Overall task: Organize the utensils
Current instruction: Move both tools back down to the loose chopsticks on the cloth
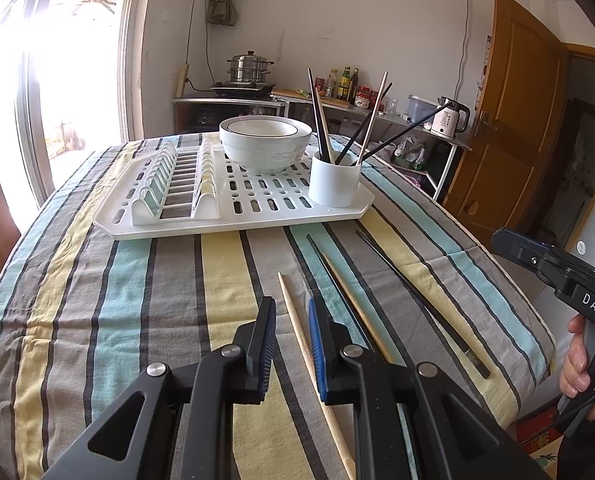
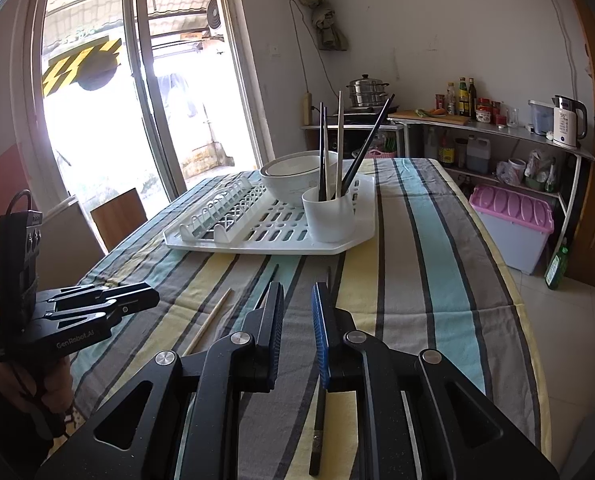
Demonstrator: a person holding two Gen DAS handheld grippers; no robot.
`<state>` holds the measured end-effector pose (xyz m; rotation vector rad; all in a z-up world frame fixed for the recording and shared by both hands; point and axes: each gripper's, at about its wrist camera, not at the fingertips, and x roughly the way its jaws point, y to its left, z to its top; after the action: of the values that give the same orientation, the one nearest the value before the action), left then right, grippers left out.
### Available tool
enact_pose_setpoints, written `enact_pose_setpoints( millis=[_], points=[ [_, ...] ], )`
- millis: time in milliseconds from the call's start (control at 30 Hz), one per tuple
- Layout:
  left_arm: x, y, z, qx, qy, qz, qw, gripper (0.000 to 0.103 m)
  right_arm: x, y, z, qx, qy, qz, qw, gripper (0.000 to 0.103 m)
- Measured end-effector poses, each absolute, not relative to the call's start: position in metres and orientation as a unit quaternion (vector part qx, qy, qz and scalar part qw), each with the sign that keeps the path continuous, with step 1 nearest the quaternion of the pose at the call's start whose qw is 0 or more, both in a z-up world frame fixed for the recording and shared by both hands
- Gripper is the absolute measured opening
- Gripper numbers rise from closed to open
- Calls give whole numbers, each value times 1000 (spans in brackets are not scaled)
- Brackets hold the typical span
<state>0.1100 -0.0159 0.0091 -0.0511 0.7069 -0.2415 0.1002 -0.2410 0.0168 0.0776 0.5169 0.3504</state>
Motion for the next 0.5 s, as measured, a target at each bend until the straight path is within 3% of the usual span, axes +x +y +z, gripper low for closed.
enact_pose_setpoints(
  millis=[500],
  points=[
    [146,-24,-22,-29,411,-116,904,16,134,-231,-10,21,314,165,935,15]
  ],
)
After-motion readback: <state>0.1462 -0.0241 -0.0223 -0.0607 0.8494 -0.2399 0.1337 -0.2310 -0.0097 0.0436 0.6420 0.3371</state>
